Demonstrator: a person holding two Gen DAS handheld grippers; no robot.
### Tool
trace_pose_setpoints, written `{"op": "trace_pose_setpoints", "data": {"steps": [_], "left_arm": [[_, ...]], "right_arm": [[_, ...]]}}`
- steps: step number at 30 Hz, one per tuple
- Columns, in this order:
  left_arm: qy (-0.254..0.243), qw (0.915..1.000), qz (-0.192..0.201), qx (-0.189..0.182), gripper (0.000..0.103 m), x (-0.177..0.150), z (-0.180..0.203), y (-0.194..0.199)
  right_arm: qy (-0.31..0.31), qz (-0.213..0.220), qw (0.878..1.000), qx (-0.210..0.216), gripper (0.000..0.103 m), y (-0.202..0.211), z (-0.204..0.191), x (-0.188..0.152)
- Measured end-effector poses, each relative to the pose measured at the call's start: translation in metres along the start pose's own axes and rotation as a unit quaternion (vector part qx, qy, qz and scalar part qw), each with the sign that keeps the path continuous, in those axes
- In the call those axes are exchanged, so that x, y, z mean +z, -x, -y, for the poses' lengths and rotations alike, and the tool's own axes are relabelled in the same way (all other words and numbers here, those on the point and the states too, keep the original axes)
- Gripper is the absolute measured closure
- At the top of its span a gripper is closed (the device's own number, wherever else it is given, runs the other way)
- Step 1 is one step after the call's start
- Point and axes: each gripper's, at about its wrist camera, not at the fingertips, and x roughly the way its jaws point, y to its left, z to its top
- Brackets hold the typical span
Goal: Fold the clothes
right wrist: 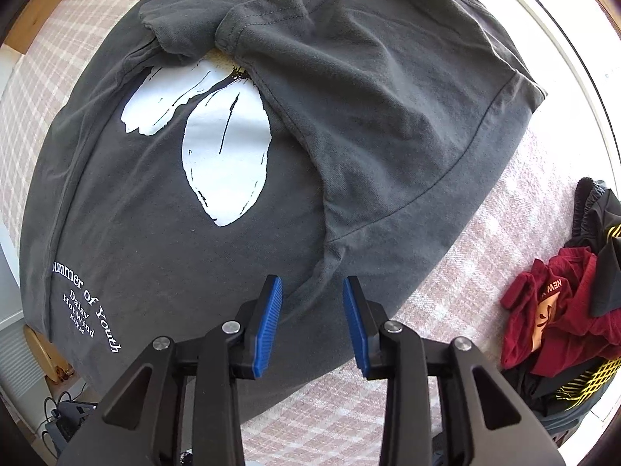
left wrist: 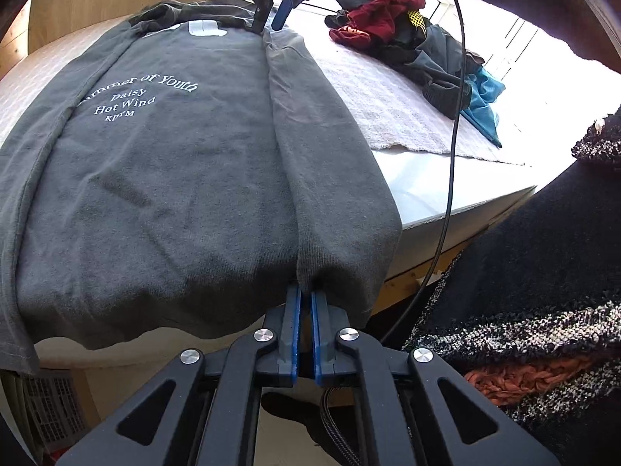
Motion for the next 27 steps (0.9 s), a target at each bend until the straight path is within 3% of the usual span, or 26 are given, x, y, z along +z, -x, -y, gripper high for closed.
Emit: {"op": "trace_pose_setpoints", "data": {"steps": [4,8,10,19,27], "left_arm": [[0.002,1.0000,0.007,0.001,0.099,0.000,-0.001,0.008],[0.003,0.9999,0.014,0.001,0.099,0.001,-0.001,0.011],[0.006,0.9998,0.021,0.000,0.099,0.001,0.000,0.014],[0.036,0.9982,0.047,0.011,0.099,-0.007,-0.005,0.041],[0.063,0.9967,0.037,0.036,0.099,-0.019,-0.021,0.042]], "right_arm": [[0.001,-0.005,1.000,-0.020,0.070,-0.004,-0.005,0.005],[-0.001,-0.006,1.000,-0.008,0.072,-0.008,-0.002,0.004],[0.006,0.003,1.000,0.000,0.098,-0.006,-0.001,0.001],[0.004,0.079,0.994,0.072,0.099,0.048,-0.015,-0.004],[0.033,0.081,0.994,0.066,0.099,0.036,-0.063,0.010]]}}
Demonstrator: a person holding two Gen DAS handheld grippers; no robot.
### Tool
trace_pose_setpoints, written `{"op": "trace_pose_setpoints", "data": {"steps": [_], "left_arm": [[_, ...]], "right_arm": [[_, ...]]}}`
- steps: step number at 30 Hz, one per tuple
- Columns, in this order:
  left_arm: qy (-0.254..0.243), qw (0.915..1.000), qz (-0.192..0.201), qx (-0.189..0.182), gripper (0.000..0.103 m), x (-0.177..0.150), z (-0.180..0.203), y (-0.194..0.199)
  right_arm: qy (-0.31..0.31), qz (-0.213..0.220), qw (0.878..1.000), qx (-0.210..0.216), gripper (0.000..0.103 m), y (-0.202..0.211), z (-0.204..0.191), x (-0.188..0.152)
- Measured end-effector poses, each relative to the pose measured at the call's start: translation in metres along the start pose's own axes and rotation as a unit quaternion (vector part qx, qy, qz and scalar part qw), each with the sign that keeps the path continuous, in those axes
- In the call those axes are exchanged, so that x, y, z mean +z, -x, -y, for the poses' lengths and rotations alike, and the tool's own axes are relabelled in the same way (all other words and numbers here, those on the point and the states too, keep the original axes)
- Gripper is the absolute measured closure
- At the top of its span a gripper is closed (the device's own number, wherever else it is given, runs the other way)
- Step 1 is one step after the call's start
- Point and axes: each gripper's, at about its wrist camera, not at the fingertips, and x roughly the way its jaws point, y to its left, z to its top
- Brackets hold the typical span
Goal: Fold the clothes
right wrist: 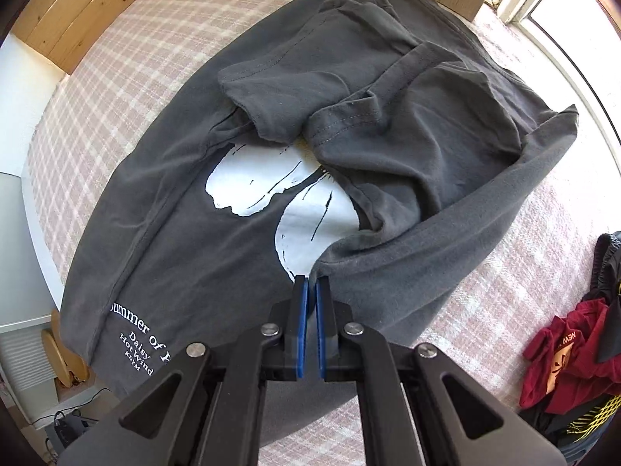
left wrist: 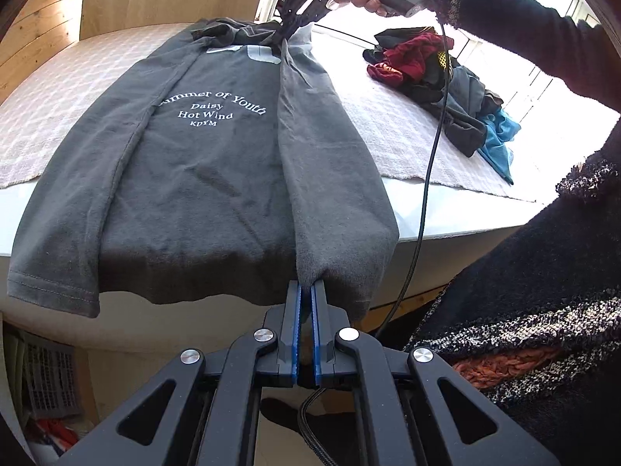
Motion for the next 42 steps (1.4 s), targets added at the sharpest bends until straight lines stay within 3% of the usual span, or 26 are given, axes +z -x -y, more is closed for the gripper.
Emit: {"op": "trace_pose_setpoints", "data": {"steps": [9,12,16,18,21,26,31,34,36,38,40,42], "left_arm": [[0.026,0.9992,-0.020,0.022,0.099,-0.005,-0.021,-0.017],[0.027,0.9989,-0.031,0.025,0.098,-0.006,-0.018,-0.014],[0.019,0.9988,-0.036,0.026,0.098,-0.006,-0.008,0.003],[0.013,0.9986,-0.036,0.038,0.099,-0.002,-0.007,0.013],[0.015,0.9982,-0.032,0.048,0.099,0.004,-0.010,0.025],[-0.015,0.9982,-0.037,0.045,0.099,0.032,-0.012,0.023],[-0.053,0.9968,-0.032,0.050,0.099,0.095,-0.024,0.004],[-0.079,0.9948,-0.014,0.062,0.098,0.153,-0.032,-0.005],[-0.100,0.9924,0.002,0.072,0.098,0.198,-0.033,-0.015],[-0.113,0.9906,0.012,0.075,0.098,0.244,-0.033,-0.032],[-0.131,0.9881,0.016,0.079,0.097,0.289,-0.032,-0.055],[-0.151,0.9849,0.017,0.082,0.094,0.328,-0.030,-0.079]], "right_arm": [[0.003,-0.002,1.000,-0.003,0.098,-0.022,-0.014,0.002],[0.017,-0.004,1.000,0.002,0.093,-0.019,-0.020,0.000],[0.019,0.035,0.998,0.049,0.092,0.021,-0.019,-0.016],[0.018,0.059,0.995,0.075,0.086,0.042,-0.011,-0.024],[0.029,0.074,0.993,0.090,0.084,0.046,0.018,-0.007],[0.058,0.019,0.994,0.086,0.084,-0.013,0.015,-0.026],[0.075,0.032,0.991,0.104,0.084,-0.011,0.016,-0.035],[0.064,0.070,0.990,0.104,0.084,0.020,0.048,-0.029],[0.043,0.102,0.990,0.089,0.084,0.046,0.085,-0.012],[0.024,0.131,0.989,0.069,0.076,0.072,0.121,0.007],[0.028,0.141,0.989,0.047,0.063,0.086,0.141,0.039],[0.044,0.136,0.989,0.042,0.063,0.089,0.154,0.071]]}}
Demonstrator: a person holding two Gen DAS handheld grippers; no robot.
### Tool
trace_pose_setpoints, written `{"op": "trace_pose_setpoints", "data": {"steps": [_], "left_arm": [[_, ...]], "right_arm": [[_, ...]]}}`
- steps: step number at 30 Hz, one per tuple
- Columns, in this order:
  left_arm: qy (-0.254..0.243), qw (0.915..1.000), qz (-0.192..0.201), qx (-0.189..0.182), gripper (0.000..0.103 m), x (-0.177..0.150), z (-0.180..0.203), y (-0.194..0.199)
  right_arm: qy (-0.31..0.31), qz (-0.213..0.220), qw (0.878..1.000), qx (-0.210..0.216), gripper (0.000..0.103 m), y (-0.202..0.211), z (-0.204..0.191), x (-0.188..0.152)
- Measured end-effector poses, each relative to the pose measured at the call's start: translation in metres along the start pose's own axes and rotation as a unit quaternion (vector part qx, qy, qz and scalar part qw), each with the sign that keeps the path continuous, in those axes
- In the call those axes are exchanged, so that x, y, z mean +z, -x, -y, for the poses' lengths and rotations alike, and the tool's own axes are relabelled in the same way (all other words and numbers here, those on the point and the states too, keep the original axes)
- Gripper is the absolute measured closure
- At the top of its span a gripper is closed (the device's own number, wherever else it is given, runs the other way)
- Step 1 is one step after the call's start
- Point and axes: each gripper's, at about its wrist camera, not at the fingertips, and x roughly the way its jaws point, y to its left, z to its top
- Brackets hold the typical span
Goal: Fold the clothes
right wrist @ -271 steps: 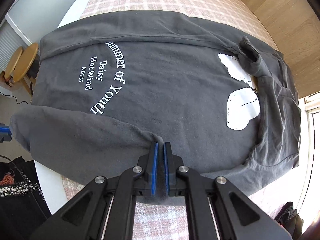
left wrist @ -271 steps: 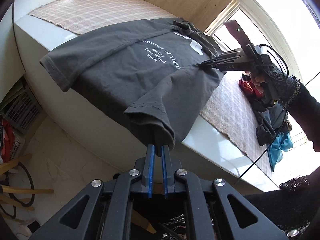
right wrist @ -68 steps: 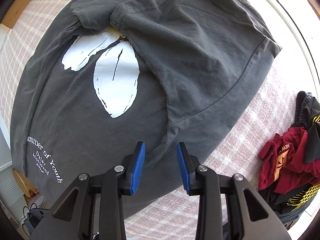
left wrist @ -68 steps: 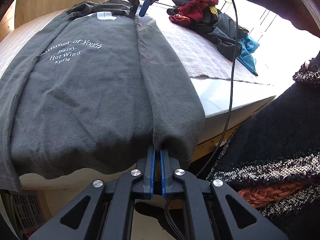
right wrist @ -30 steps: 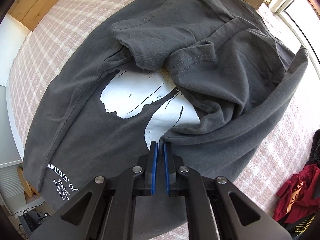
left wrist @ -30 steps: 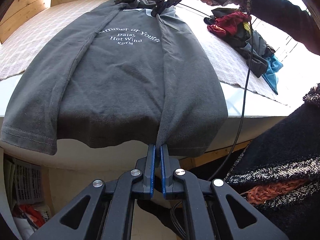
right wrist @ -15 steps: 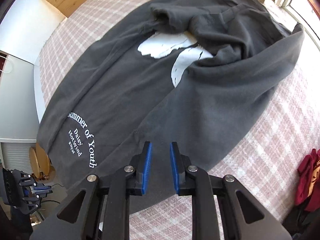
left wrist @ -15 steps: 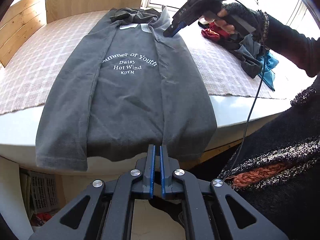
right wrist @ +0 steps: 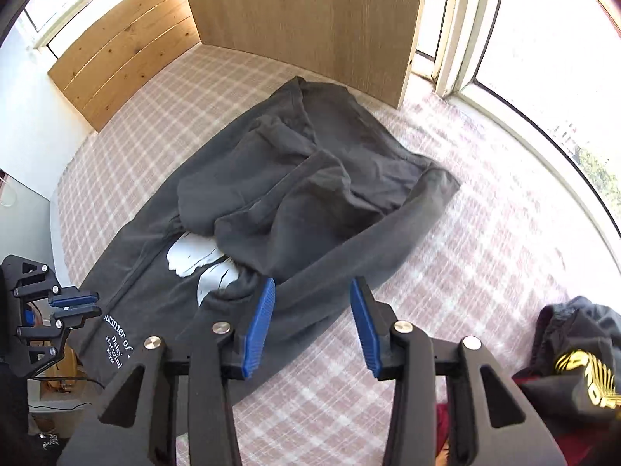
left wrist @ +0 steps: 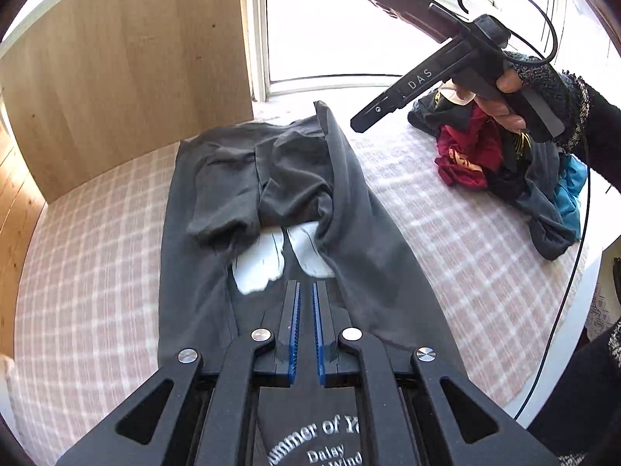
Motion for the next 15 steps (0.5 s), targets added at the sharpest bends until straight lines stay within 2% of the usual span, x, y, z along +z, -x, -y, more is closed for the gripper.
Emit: {"op": "trace_pose_setpoints", "data": {"steps": [2,6,9,15], "left_arm": [[-0.010,0.9999,-0.011,-0.006,0.085,0.028,-0.007,-0.029],[-0.037,0.9979,-0.053,0.008,0.085,0.058,-0.020,-0.082],[-0.054,0.9961,-0.070,0.004,0.085,0.068,-0.024,-0.100],[-0.082,0.9910,-0.105,-0.016,0.084,0.074,-0.028,-0.133]], "right_arm": [[0.017,-0.011,1.000,0.004,0.063,-0.014,0.007,0.029],[0.045,-0.060,0.997,0.008,0.062,-0.076,0.002,0.074],[0.085,-0.091,0.992,-0.015,0.062,-0.109,0.000,0.088],[0.073,-0.125,0.989,0.012,0.062,-0.141,0.013,0.104]]}}
